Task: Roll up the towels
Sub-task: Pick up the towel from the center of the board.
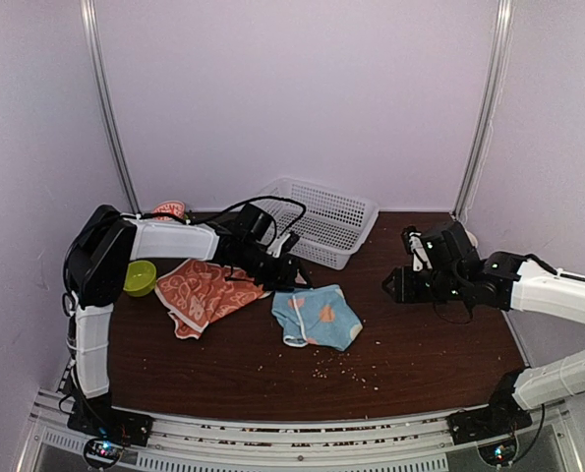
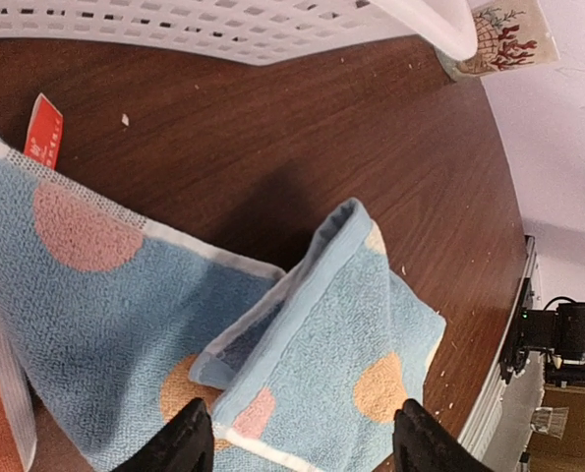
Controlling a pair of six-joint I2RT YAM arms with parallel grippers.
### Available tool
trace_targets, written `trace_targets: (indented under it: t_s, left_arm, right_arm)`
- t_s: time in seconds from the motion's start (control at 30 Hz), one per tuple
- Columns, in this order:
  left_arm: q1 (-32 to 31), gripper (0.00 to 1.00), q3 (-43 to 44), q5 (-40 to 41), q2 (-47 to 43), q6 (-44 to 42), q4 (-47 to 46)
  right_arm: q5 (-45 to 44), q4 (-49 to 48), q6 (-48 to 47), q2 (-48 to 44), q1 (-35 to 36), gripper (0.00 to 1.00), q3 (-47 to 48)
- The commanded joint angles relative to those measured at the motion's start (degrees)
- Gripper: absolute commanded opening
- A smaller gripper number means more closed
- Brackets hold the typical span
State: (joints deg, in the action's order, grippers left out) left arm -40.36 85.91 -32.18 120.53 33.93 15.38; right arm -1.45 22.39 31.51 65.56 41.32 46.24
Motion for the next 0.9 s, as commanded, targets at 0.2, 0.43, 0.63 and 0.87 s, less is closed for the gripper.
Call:
trace_targets:
  t_s: [0.2, 0.43, 0.63, 0.87]
  left_arm:
    - [-0.35, 0.67, -0.55, -1.44, 1.33, -1.47, -0.62]
    - [-0.42, 0.66, -1.50, -3.40, 2.41, -1.31, -1.32]
    - [-0.52, 0.58, -1.64, -3.90, 2.34, -1.54, -1.48]
    - [-0.51, 0.70, -3.83, -1.00, -0.22, -1.47, -3.11]
  right_arm:
    - [0.85, -1.25, 0.40, -0.83, -0.45, 0.40, -0.75]
    - [0.66, -1.21, 0.41, -0.95, -0.45, 0.40, -0.84]
    - [0.75, -1.30, 0.47, -0.95, -0.45, 0.40, -0.72]
    - [0.67, -1.04, 0.40, -1.39, -0.45, 0.40, -0.99]
